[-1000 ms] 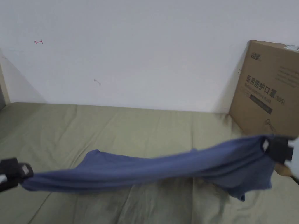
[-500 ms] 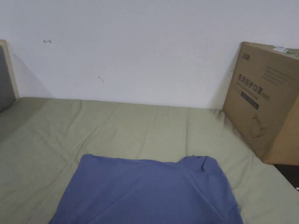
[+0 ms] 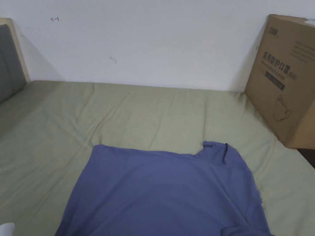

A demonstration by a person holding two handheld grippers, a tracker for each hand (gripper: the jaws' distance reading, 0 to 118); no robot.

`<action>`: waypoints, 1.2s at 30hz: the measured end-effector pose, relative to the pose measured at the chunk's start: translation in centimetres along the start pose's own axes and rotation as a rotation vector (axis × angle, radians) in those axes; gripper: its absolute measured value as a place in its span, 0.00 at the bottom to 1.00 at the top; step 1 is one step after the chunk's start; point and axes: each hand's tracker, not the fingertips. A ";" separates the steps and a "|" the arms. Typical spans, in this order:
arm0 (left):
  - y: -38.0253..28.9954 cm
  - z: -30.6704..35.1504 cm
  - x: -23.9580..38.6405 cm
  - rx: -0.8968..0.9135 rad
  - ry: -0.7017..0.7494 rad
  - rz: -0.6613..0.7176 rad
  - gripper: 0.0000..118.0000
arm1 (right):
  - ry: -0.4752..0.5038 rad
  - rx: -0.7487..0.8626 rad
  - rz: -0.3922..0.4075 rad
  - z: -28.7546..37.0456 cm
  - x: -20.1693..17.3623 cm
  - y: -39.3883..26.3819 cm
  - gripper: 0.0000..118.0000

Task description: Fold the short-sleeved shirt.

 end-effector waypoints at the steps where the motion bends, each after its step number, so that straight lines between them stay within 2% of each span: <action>1: 0.1 0.0 0.1 0.000 0.003 -0.008 0.03 | -0.004 -0.002 0.009 -0.1 -0.1 0.2 0.01; 2: 0.1 0.0 0.2 0.008 0.001 -0.024 0.05 | 0.002 -0.008 0.020 -0.1 -0.2 0.4 0.01; 3: 0.2 0.1 0.4 0.019 -0.001 -0.049 0.23 | 0.013 -0.012 0.026 -0.1 -0.2 0.5 0.04; 4: 0.2 0.3 0.5 0.030 0.017 -0.085 0.57 | 0.021 -0.018 0.034 0.0 -0.2 0.7 0.14; 5: 0.4 0.4 0.8 0.026 0.058 -0.111 0.95 | 0.022 -0.016 0.040 0.0 -0.1 0.7 0.42; 6: 0.5 0.4 0.9 0.001 0.078 -0.120 0.95 | 0.021 -0.019 0.052 0.1 0.0 0.8 0.89; 7: 0.6 1.2 0.9 0.039 0.035 -0.118 0.92 | 0.013 -0.036 0.071 0.1 0.1 0.9 1.00; 8: 1.3 1.6 0.2 0.043 -0.027 -0.126 0.94 | 0.051 -0.058 0.094 0.4 0.2 0.8 0.99; 9: 1.8 1.9 0.0 0.024 -0.027 -0.111 0.94 | 0.095 -0.038 0.088 0.8 0.4 0.6 0.99; 10: 2.4 2.4 -0.1 0.012 -0.023 -0.095 0.94 | 0.072 -0.036 0.077 1.2 0.6 0.4 0.99; 13: 2.7 3.8 -0.1 -0.006 -0.034 -0.087 0.95 | 0.119 -0.124 0.058 1.9 0.9 1.1 0.99; 16: 2.9 4.3 0.4 -0.151 0.049 -0.087 0.92 | 0.138 -0.230 0.083 1.9 0.9 1.0 0.99; 17: 2.8 4.4 0.6 -0.186 0.076 -0.066 0.87 | 0.118 -0.249 0.092 3.1 0.3 1.6 0.98; 18: 2.7 4.5 0.6 -0.200 0.090 -0.041 0.53 | 0.114 -0.238 0.096 3.3 0.2 1.5 0.96; 19: 2.6 4.1 0.6 -0.249 0.132 0.002 0.10 | 0.110 -0.234 0.113 3.5 0.1 1.2 0.89; 20: 1.9 3.7 0.5 -0.267 0.131 0.042 0.00 | 0.104 -0.221 0.129 3.6 -0.1 0.9 0.64; 21: 1.8 3.4 0.3 -0.298 0.138 0.031 0.00 | 0.090 -0.215 0.141 3.9 -0.3 1.0 0.03; 22: 1.8 3.0 0.4 -0.314 0.124 0.020 0.00 | 0.015 -0.196 0.143 3.8 -0.2 0.8 0.00; 23: 2.0 2.7 0.3 -0.267 0.133 0.003 0.00 | 0.034 -0.205 0.134 3.6 -0.3 0.4 0.00; 26: 2.2 1.1 0.4 -0.349 0.143 0.030 0.00 | 0.059 -0.209 0.123 3.3 0.3 0.3 0.00; 30: 2.9 -0.6 1.5 -0.426 0.232 -0.059 0.00 | 0.048 -0.201 0.113 3.6 0.5 0.7 0.00; 31: 2.8 -1.1 1.7 -0.453 0.217 -0.063 0.06 | 0.043 -0.199 0.113 3.5 0.8 0.7 0.00; 32: 2.9 -0.8 2.0 -0.432 0.210 -0.069 0.30 | 0.038 -0.195 0.109 3.4 1.1 0.5 0.00; 33: 2.9 -1.0 2.0 -0.418 0.213 -0.075 0.83 | 0.028 -0.194 0.098 3.8 0.6 0.9 0.00; 34: 2.8 -1.5 2.0 -0.418 0.212 -0.068 1.00 | 0.027 -0.196 0.095 3.9 0.7 1.0 0.00; 35: 2.6 -2.4 1.8 -0.425 0.204 -0.066 0.92 | 0.025 -0.200 0.091 3.8 1.0 0.9 0.00; 36: 2.6 -0.9 2.2 -0.372 0.153 -0.051 0.92 | 0.021 -0.204 0.086 3.6 1.1 0.8 0.00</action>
